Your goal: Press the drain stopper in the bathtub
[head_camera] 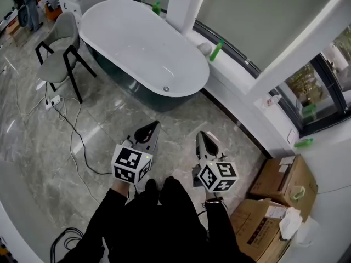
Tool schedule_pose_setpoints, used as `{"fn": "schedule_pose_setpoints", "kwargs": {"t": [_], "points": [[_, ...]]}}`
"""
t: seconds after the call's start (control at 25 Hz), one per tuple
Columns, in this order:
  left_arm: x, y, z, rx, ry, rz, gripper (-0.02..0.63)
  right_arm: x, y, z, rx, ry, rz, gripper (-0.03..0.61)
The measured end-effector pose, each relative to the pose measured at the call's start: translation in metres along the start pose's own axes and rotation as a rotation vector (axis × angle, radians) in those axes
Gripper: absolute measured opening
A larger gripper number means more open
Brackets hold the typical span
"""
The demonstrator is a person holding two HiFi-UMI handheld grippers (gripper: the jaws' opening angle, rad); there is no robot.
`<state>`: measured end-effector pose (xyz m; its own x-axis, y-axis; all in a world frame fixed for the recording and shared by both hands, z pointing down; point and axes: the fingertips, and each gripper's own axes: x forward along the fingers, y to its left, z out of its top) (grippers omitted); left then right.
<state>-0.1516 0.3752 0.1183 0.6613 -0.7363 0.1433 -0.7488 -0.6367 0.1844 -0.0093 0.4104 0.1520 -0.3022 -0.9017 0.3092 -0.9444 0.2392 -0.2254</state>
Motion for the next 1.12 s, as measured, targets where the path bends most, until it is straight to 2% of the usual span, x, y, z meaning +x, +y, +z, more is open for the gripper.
{"fn": "schedule_pose_setpoints", "kwargs": {"t": [0.6,1.12], "points": [[0.054,0.044,0.011,-0.016,0.008,0.048,0.006,0.061,-0.025,0.029,0.01,0.0,0.024,-0.002],[0.181,0.087,0.012,-0.033,0.073,0.101,0.008,0.165,-0.115,0.071,0.002,0.049,0.065,-0.002]]}}
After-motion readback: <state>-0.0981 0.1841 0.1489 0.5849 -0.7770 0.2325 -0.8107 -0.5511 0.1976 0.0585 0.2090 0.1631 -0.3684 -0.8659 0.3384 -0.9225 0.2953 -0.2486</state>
